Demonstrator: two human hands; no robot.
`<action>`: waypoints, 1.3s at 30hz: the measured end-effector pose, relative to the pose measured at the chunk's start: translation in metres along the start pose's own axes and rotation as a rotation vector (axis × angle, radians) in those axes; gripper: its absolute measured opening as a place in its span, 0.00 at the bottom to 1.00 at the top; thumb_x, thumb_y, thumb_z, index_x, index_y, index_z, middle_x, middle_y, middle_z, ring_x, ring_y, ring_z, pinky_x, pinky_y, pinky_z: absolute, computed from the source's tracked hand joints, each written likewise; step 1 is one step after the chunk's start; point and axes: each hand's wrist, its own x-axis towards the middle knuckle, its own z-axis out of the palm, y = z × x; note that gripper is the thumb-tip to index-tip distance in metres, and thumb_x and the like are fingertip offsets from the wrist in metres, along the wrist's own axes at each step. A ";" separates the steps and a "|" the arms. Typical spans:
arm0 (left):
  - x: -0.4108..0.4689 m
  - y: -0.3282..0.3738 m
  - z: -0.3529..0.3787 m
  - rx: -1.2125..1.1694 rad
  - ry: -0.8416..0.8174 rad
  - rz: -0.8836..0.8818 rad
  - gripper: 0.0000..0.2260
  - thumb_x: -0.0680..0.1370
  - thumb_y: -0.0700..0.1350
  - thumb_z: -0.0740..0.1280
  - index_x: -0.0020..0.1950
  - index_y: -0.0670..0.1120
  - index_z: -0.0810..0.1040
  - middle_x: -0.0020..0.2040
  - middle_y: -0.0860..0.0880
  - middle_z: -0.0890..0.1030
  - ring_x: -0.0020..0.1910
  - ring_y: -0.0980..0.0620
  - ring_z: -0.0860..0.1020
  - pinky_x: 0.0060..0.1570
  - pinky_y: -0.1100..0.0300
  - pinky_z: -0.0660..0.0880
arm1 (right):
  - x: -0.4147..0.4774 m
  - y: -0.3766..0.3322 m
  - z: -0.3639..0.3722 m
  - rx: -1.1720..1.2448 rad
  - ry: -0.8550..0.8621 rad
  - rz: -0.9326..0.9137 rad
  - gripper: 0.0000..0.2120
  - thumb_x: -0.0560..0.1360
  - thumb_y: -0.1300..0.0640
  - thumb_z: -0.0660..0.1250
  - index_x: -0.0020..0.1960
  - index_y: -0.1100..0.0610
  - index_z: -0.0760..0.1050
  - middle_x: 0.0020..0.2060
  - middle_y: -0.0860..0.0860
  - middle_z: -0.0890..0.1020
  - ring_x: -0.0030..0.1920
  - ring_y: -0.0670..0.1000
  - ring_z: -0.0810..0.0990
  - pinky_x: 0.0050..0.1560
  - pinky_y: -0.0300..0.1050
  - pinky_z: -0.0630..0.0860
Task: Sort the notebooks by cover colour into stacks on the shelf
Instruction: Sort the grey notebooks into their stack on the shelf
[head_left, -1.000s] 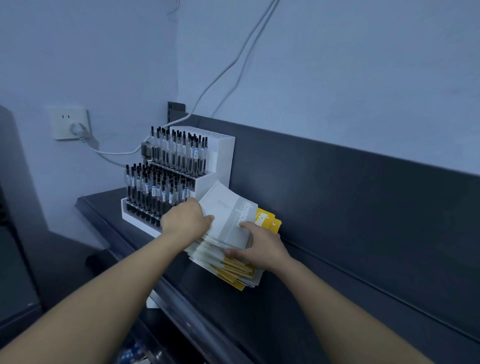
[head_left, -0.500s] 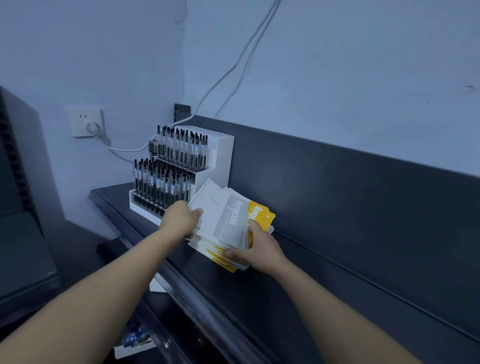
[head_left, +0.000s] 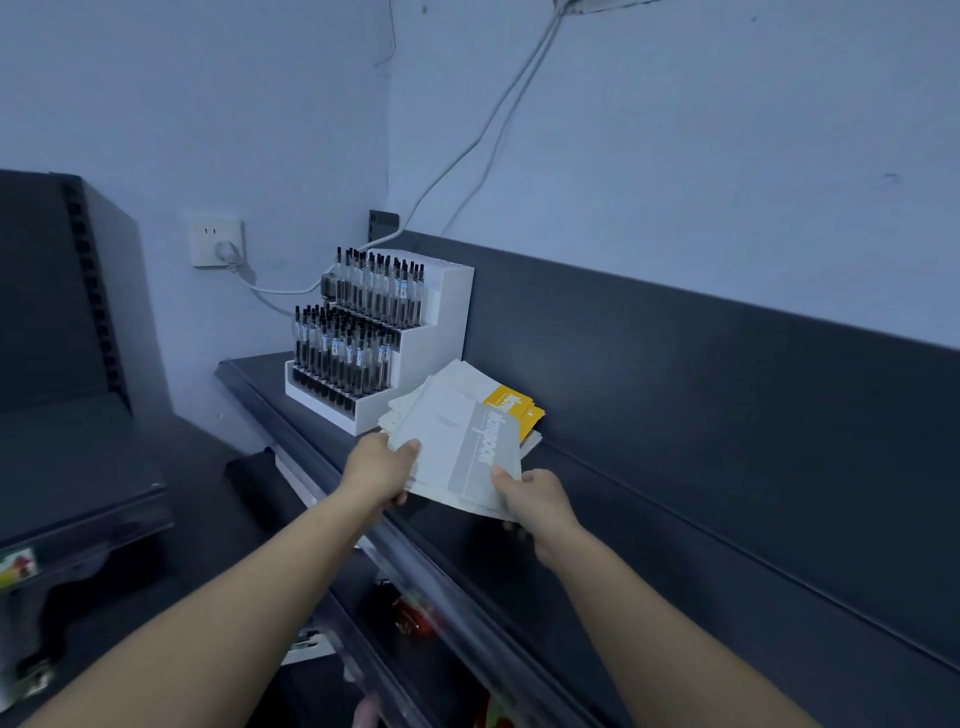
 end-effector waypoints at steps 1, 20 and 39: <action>-0.004 -0.002 0.001 0.012 -0.012 0.010 0.09 0.82 0.45 0.61 0.53 0.39 0.74 0.32 0.45 0.73 0.23 0.50 0.67 0.17 0.68 0.61 | -0.004 0.002 -0.001 -0.014 0.020 -0.011 0.10 0.77 0.50 0.64 0.46 0.57 0.69 0.38 0.52 0.76 0.28 0.48 0.72 0.23 0.37 0.64; -0.125 -0.026 0.008 0.154 -0.165 0.211 0.13 0.83 0.46 0.52 0.44 0.40 0.69 0.43 0.39 0.73 0.44 0.39 0.73 0.40 0.54 0.64 | -0.148 0.046 -0.019 -0.163 0.398 -0.073 0.10 0.80 0.55 0.51 0.52 0.58 0.69 0.47 0.53 0.76 0.47 0.54 0.76 0.47 0.51 0.73; -0.284 0.006 0.127 0.136 -0.314 0.424 0.14 0.83 0.45 0.53 0.39 0.42 0.63 0.35 0.47 0.68 0.36 0.49 0.67 0.35 0.54 0.61 | -0.266 0.116 -0.171 -0.318 0.646 -0.081 0.13 0.81 0.53 0.54 0.59 0.59 0.70 0.53 0.56 0.80 0.51 0.59 0.77 0.45 0.48 0.71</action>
